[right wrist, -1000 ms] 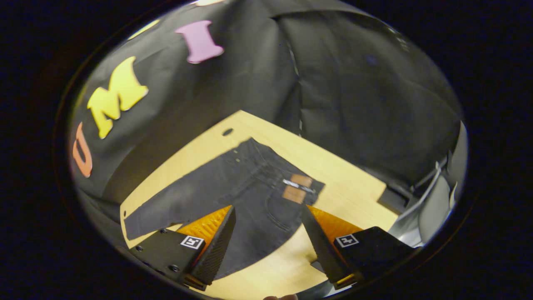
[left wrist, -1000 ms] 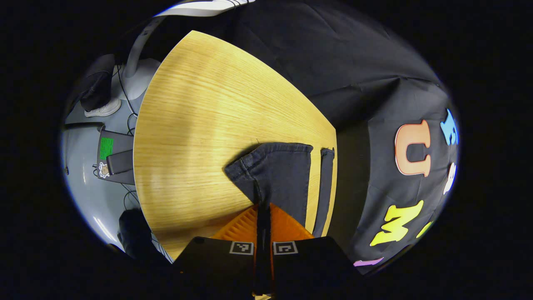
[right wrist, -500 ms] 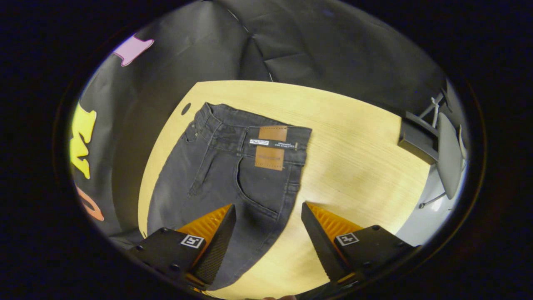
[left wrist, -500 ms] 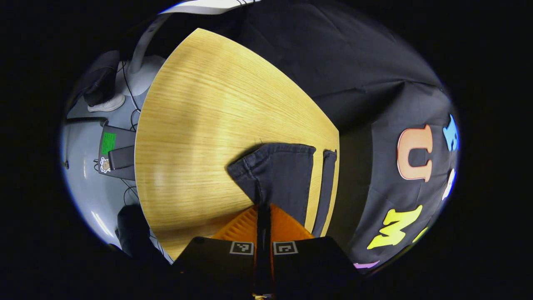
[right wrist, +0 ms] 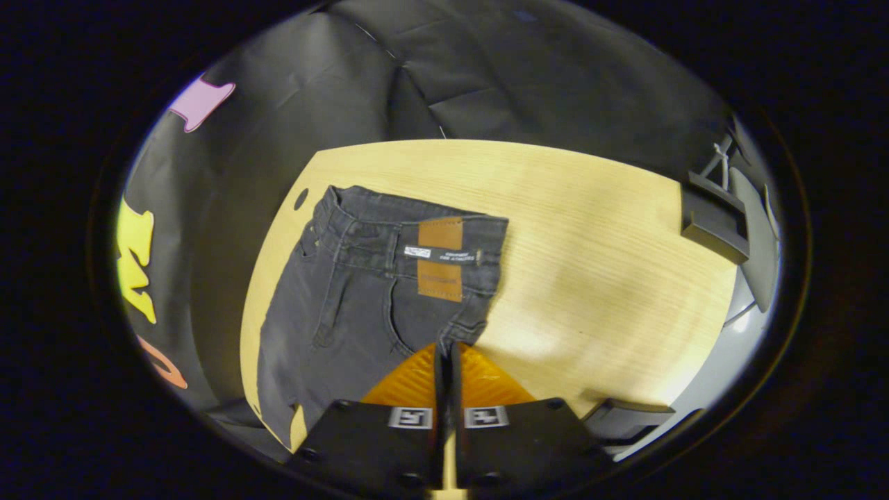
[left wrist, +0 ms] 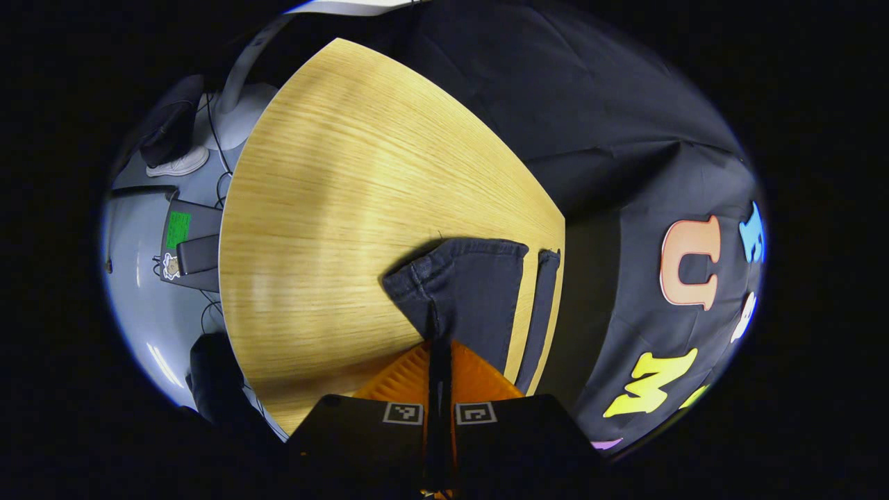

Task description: Grasp the waist and the cuffs of the jeans and fold them to make the two legs overlap; first hold the waist and fold one-third of the jeans toward the cuffs, then hold the cuffs and fold the remaining one-third in the same direction to finish folding.

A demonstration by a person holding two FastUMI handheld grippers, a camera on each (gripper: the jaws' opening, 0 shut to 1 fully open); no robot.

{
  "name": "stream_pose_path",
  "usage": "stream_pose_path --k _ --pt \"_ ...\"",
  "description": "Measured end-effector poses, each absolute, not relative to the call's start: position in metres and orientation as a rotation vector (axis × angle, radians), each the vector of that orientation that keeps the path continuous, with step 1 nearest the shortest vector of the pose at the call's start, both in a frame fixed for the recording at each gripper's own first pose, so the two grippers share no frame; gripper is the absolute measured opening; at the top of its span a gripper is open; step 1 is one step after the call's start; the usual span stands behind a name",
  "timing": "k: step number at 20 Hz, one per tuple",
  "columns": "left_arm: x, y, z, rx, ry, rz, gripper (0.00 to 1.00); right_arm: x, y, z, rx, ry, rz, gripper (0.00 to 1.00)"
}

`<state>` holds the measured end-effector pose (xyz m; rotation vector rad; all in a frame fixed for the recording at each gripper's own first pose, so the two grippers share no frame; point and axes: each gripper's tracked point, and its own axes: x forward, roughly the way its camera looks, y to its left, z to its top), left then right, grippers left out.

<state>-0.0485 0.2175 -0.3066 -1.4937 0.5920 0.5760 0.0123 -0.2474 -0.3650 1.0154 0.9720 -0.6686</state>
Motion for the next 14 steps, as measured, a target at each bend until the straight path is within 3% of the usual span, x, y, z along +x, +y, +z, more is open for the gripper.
stream_pose_path --k 1,6,14 --pt "-0.048 0.218 -0.307 -1.496 0.594 0.575 0.03 0.012 -0.248 -0.365 0.996 0.966 -0.662 0.01" --pt "-0.045 0.218 -0.299 -1.502 0.616 0.588 0.03 0.016 -0.250 -0.349 0.967 0.939 -0.620 0.01" --pt "0.033 0.215 -0.208 -1.446 0.559 0.410 0.03 0.089 -0.241 -0.246 1.048 0.754 -0.439 0.01"
